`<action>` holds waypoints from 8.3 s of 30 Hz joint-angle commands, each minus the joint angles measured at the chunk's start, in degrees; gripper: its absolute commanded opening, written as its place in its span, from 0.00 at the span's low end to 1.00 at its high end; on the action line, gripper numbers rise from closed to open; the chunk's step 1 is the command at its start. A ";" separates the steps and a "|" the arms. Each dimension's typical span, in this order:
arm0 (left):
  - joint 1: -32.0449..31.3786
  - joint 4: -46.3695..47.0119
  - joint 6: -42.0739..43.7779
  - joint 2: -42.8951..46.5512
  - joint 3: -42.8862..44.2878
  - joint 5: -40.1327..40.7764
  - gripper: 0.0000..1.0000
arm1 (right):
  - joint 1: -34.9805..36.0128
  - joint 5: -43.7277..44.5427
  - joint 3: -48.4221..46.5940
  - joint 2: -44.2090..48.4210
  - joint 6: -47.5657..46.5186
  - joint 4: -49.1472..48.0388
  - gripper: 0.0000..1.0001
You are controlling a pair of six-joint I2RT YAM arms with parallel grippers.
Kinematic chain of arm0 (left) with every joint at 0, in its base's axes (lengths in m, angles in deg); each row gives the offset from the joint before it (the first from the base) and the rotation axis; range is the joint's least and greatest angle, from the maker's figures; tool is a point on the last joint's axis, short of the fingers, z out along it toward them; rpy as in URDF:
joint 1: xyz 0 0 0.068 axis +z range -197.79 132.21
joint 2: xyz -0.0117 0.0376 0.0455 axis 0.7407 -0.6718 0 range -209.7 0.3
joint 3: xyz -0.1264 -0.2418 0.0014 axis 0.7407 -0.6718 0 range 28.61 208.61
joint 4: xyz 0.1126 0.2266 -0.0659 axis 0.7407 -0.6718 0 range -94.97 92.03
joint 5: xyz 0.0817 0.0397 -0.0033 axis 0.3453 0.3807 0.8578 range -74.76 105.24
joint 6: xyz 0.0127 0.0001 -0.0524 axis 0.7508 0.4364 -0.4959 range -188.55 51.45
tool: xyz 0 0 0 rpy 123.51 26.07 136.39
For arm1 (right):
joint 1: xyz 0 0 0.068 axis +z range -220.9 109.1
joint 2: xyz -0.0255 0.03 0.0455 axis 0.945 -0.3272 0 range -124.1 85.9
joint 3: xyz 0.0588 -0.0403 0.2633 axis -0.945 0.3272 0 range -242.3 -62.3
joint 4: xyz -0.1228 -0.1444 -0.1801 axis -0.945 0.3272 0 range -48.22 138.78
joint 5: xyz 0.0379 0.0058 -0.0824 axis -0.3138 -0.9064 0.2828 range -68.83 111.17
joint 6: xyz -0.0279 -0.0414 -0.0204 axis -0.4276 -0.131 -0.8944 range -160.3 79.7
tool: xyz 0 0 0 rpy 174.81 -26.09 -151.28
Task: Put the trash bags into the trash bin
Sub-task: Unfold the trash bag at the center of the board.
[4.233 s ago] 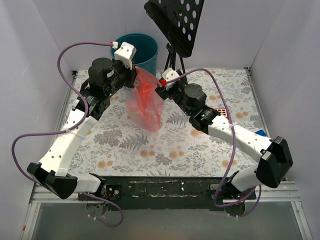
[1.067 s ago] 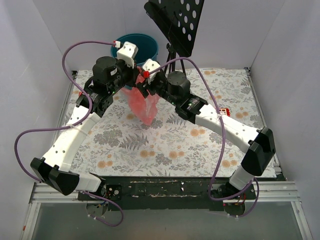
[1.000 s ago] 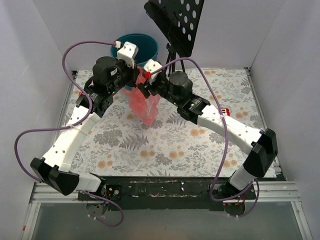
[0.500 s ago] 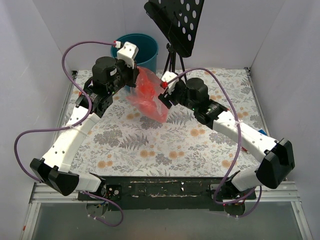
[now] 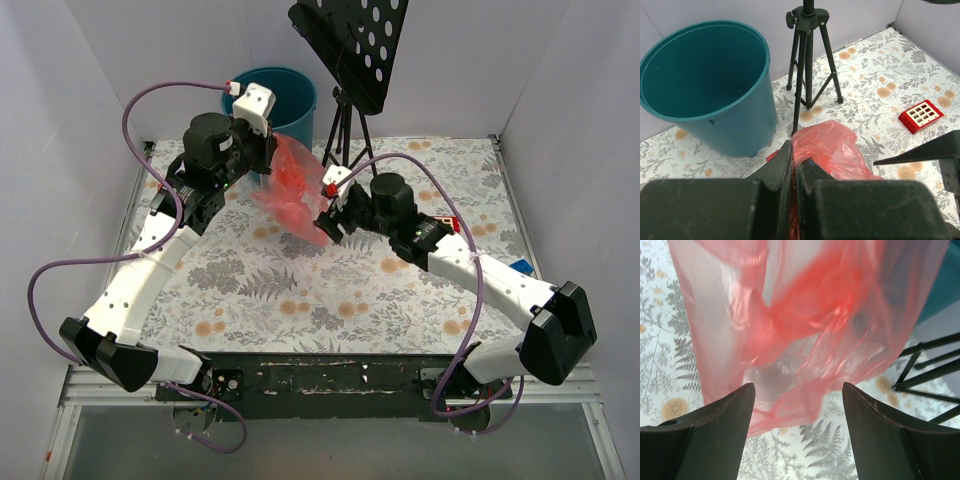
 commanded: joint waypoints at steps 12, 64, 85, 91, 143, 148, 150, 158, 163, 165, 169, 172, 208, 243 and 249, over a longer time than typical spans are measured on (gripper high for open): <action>0.37 -1.02 1.59 2.17 1.94 2.81 0.00 | -4.03 6.50 2.55 -5.34 14.38 -11.80 0.61; -0.07 2.58 10.10 12.63 -10.00 -2.99 0.00 | -9.75 -17.68 2.20 -5.80 10.35 -13.49 0.01; -0.60 5.05 18.29 25.64 -28.21 -0.16 0.00 | -12.84 -23.46 0.96 0.46 5.24 2.09 0.77; -0.69 3.90 15.66 24.24 -24.61 3.86 0.00 | -5.55 -23.38 2.10 -2.79 9.55 -2.66 0.85; -0.60 7.41 13.19 14.48 -10.71 8.53 0.00 | -1.32 -4.92 -2.99 -2.00 11.40 -11.98 0.80; -0.69 6.89 12.23 13.60 -9.75 8.79 0.00 | -1.67 -4.65 -5.97 -4.90 13.85 -12.68 0.79; -0.69 6.71 12.49 13.60 -10.19 9.49 0.00 | -2.54 -9.92 -8.52 -5.08 13.69 -11.90 0.79; -0.69 7.33 12.67 14.39 -11.68 9.93 0.00 | -6.49 -27.77 -8.10 -0.26 11.91 -5.65 0.79; -0.60 7.33 12.32 14.39 -11.33 8.36 0.00 | -7.47 -20.95 -6.16 -0.24 12.28 -6.70 0.77; -0.69 7.24 12.31 14.57 -11.16 7.13 0.00 | -7.47 -17.15 -6.33 -1.65 11.49 -7.49 0.77; -0.60 6.98 11.52 13.60 -9.84 7.03 0.00 | -7.47 -16.52 -8.00 -5.25 10.08 -6.71 0.77; -0.60 6.98 11.35 12.99 -8.79 7.47 0.00 | -7.38 -18.72 -7.30 -6.57 10.34 -6.53 0.78; -0.60 4.87 9.85 11.84 -5.79 4.05 0.00 | -5.62 -17.85 -11.78 -17.92 15.00 -16.99 0.39; 9.49 -14.58 -1.50 28.47 -28.85 5.58 0.00 | 1.32 -1.95 -43.95 -25.51 13.43 20.97 0.01; 16.45 -5.43 5.80 10.12 16.35 14.42 0.00 | 2.63 6.22 -85.27 -43.42 0.72 -3.61 0.01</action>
